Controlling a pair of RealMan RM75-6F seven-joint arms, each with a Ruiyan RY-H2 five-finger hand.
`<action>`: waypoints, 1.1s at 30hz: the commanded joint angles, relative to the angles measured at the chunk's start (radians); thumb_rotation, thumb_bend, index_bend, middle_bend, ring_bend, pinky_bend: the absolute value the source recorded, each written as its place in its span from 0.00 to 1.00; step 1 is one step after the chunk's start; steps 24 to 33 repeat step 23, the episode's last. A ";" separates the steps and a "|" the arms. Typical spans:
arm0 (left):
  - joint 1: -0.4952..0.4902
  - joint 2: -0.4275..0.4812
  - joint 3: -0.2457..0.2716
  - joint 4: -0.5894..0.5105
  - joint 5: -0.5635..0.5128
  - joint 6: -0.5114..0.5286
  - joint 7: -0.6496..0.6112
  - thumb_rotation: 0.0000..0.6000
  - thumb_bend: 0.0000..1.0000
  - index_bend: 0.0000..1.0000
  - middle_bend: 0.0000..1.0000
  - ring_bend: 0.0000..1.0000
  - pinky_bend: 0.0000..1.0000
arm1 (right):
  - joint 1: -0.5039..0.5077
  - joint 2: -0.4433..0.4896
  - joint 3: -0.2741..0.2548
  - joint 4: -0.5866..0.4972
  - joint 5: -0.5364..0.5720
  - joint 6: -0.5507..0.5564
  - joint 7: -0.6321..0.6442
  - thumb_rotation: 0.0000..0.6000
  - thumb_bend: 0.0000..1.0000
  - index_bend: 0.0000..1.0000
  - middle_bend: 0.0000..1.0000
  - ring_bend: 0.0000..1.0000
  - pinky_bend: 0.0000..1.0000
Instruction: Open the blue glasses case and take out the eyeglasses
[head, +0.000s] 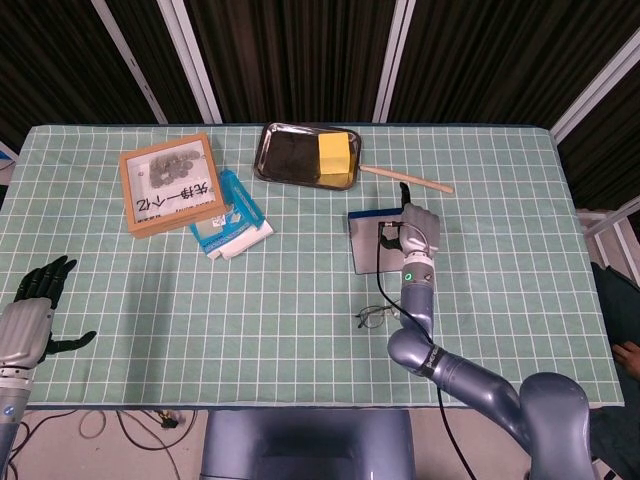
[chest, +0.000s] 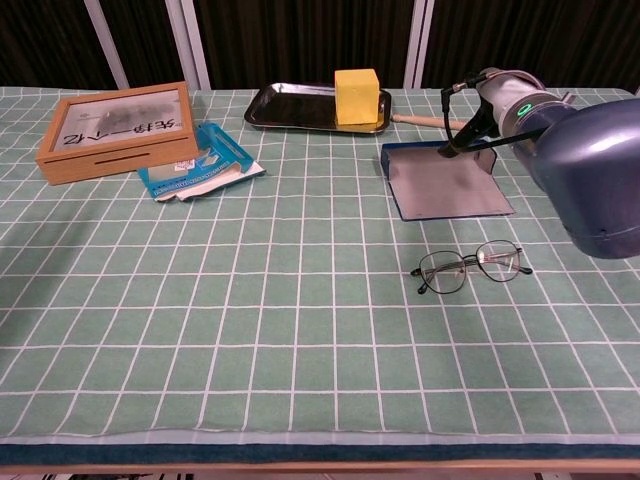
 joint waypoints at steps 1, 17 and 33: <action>0.002 0.001 0.001 -0.001 0.003 0.004 0.000 1.00 0.01 0.00 0.00 0.00 0.00 | -0.043 0.049 -0.014 -0.099 -0.009 0.034 -0.010 1.00 0.28 0.00 0.87 0.95 0.98; 0.005 -0.007 0.014 0.018 0.019 0.015 0.056 1.00 0.01 0.00 0.00 0.00 0.00 | -0.501 0.622 -0.362 -0.762 -0.504 0.238 0.161 1.00 0.05 0.00 0.00 0.00 0.24; 0.007 -0.014 0.013 0.028 0.012 0.022 0.087 1.00 0.00 0.00 0.00 0.00 0.00 | -0.635 0.723 -0.464 -0.771 -0.663 0.340 0.273 1.00 0.04 0.00 0.00 0.00 0.24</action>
